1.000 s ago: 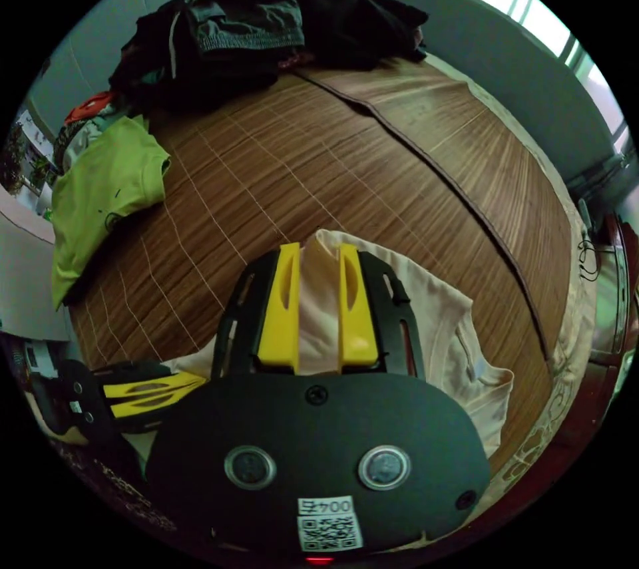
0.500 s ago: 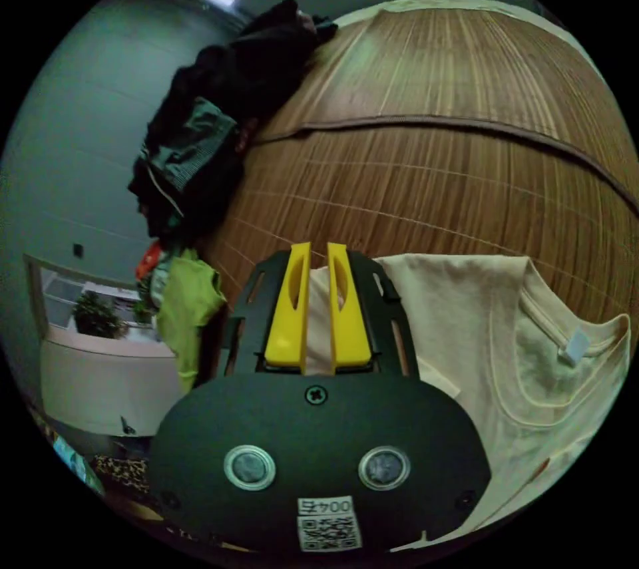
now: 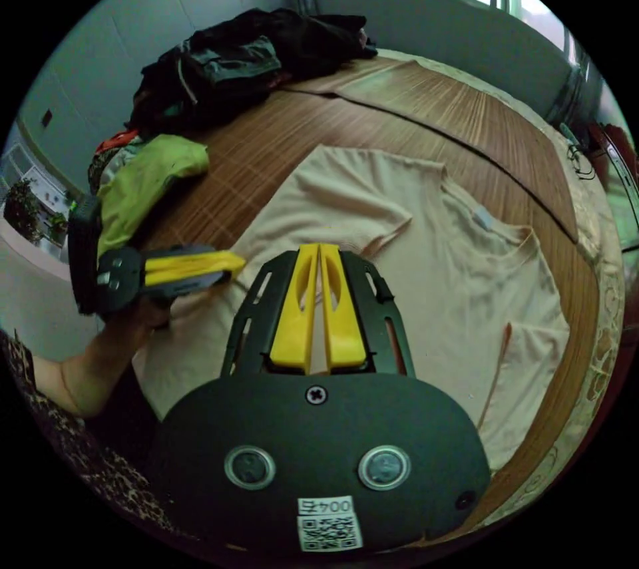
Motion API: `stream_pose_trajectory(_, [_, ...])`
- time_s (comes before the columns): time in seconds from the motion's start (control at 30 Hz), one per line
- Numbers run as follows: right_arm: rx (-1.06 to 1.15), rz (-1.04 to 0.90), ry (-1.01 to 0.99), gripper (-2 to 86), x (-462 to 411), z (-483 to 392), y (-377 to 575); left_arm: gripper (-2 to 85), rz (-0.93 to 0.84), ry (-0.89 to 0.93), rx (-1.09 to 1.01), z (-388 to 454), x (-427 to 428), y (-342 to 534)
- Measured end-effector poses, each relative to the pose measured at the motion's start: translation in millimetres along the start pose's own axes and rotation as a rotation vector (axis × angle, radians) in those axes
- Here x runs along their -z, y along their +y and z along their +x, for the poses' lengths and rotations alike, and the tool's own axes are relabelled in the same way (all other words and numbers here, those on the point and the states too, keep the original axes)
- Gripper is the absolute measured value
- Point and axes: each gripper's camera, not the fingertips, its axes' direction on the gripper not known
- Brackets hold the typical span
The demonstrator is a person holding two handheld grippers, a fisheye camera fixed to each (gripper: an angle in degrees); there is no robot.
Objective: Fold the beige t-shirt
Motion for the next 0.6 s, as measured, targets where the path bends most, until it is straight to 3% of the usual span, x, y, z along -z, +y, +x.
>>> stream_pose_trajectory(0.4, [-0.125, -0.007, -0.104, 4.1, -6.5, 18.6, 59.7, 0.7, 0.2, 0.008, 0.179, -101.6, 79.2, 37.5])
stream_pose_trajectory(0.6, [-0.342, 0.016, -0.281, 4.8, -10.1, 64.7, 74.7, 0.7, 0.277, 0.117, 0.318, -167.6, 102.2, 63.9])
